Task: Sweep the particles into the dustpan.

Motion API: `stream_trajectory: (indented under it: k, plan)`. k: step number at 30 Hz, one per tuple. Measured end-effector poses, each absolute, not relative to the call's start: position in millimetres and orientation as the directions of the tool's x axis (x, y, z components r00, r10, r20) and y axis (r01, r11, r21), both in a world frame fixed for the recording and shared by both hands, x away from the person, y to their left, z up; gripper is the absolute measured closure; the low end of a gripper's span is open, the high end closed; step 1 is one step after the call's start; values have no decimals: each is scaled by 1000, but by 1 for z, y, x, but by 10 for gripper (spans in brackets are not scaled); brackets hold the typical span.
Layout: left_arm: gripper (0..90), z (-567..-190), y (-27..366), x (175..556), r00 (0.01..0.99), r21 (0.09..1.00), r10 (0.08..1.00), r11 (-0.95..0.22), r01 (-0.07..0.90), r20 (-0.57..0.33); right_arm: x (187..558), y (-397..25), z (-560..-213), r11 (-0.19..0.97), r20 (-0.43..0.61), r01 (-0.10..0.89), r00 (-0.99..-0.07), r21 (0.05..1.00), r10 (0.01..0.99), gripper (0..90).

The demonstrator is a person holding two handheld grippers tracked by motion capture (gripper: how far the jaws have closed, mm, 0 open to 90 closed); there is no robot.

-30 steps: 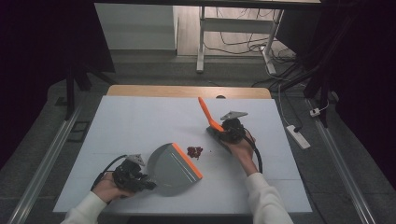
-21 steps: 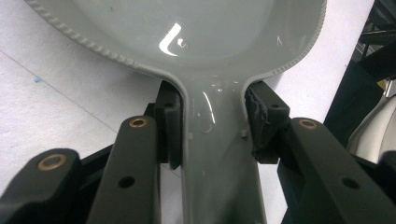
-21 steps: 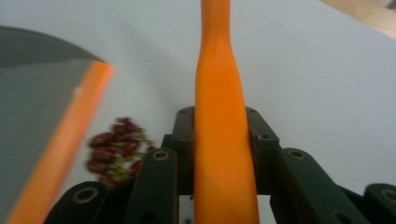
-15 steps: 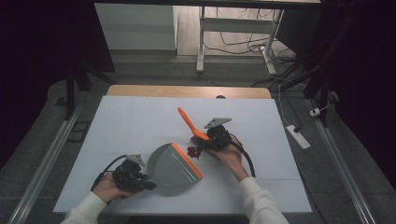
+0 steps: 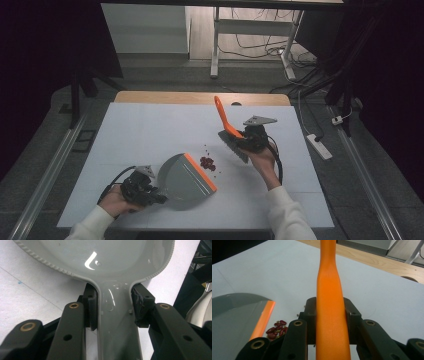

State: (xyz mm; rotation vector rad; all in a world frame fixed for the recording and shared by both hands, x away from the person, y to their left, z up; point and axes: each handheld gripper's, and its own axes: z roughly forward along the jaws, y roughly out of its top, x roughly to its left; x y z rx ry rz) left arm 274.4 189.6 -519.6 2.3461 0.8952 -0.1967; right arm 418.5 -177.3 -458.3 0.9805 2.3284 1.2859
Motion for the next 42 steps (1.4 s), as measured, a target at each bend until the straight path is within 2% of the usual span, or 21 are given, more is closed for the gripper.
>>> stream_trajectory:
  k: [17,23,33,42]
  plan:
    - [618,-522,190,275,758,493,553,-580,648,-345,446,-121,-485,489,0,390,-782,780,623,704]
    - [617,-521,190,275,758,496,554,-579,647,-344,452,-104,-494,564,-44,380,-801,733,597,704]
    - [617,-522,190,275,759,495,552,-580,647,-345,434,-100,-493,596,-6,368,-848,714,530,704]
    - [618,-522,190,275,757,493,555,-579,649,-345,407,-92,-494,601,-10,354,-856,717,516,703]
